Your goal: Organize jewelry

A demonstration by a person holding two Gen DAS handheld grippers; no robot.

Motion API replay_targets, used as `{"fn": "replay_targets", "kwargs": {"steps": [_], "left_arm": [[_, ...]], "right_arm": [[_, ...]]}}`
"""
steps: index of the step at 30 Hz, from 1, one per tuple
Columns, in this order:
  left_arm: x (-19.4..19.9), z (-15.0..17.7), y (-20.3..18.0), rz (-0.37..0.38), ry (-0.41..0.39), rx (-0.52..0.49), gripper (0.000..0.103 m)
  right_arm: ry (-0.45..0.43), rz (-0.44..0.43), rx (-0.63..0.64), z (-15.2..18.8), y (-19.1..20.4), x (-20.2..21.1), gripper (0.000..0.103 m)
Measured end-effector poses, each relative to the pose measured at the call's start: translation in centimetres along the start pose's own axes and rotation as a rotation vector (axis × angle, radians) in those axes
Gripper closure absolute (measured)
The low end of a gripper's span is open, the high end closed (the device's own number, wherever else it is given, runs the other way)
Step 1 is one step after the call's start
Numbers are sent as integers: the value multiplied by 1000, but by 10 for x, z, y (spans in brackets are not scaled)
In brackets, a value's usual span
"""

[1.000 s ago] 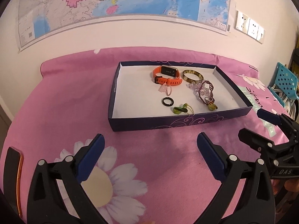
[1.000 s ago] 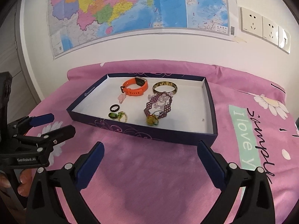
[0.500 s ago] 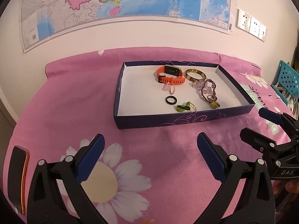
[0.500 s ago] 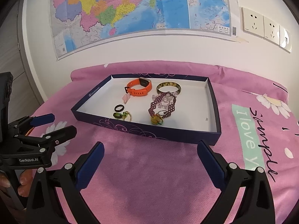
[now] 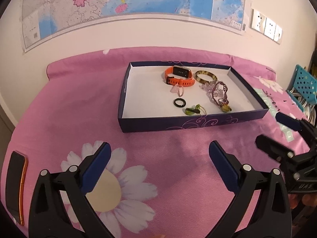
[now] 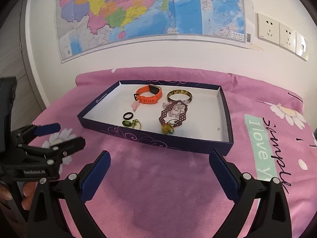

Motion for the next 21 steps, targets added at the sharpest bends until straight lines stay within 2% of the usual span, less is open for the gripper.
{"fn": "replay_targets", "kwargs": {"steps": [21], "left_arm": [[0,1,0,-25,-1,-1,6]], "right_arm": [[23,-11,-5,3,0,-5,7]]}}
Point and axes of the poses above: each gripper's, at about its wrist camera, not at the fingertips, and x roughly against the way its jaws point, y to its left, z to its underside, the point moved 3 cm from there along -x, roughly the way its jaws point
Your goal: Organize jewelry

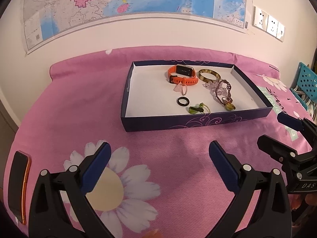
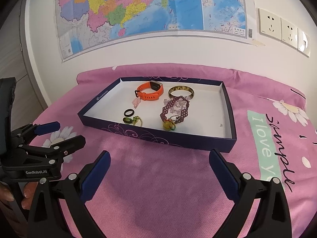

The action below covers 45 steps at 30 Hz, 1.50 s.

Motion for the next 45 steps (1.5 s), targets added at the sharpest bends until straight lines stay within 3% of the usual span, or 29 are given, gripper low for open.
{"fn": "replay_targets", "kwargs": {"steps": [45], "left_arm": [[0,0,-6,14,9,-17,6]], "right_arm": [[13,-2,-15,-1,-3,-5,7]]}}
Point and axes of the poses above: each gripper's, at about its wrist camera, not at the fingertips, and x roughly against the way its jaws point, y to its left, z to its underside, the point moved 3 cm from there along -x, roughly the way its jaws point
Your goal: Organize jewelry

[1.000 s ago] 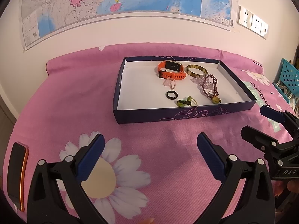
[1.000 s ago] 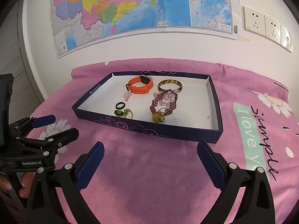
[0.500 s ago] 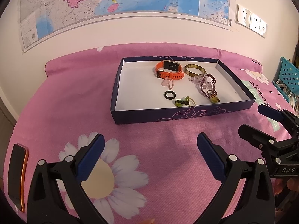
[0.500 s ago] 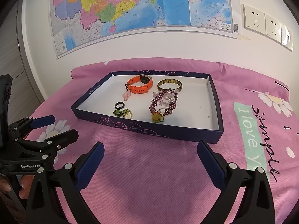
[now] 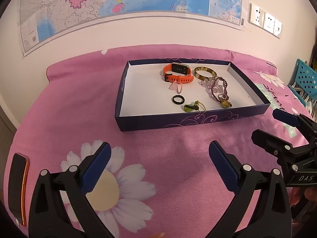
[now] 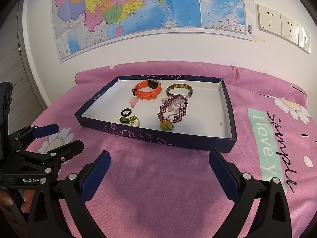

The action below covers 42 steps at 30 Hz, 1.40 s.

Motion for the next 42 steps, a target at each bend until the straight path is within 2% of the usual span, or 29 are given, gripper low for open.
{"fn": "replay_targets", "kwargs": {"steps": [42], "left_arm": [[-3,5,-4,8,10,-11,6]], "right_arm": [[1,-3,-3,-1,0,1,7]]}}
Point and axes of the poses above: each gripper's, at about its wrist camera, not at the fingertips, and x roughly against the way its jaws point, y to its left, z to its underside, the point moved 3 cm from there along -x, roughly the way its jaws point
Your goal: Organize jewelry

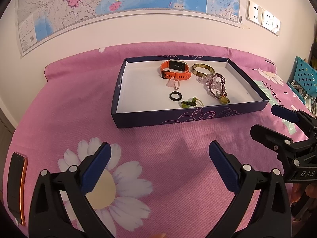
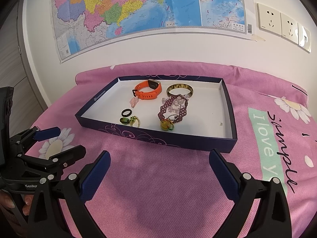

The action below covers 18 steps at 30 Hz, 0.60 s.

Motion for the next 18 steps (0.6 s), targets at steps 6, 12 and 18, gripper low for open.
{"fn": "replay_targets", "kwargs": {"steps": [6,12,18], "left_arm": [[0,0,0,0,1,0,6],[0,0,0,0,0,0,6],[0,0,0,-1,1,-1,6]], "right_arm": [[0,0,0,-1,0,-1,7],[-1,-1,0,-1,0,0,7],[-4,0,0,-1,0,0,7]]}}
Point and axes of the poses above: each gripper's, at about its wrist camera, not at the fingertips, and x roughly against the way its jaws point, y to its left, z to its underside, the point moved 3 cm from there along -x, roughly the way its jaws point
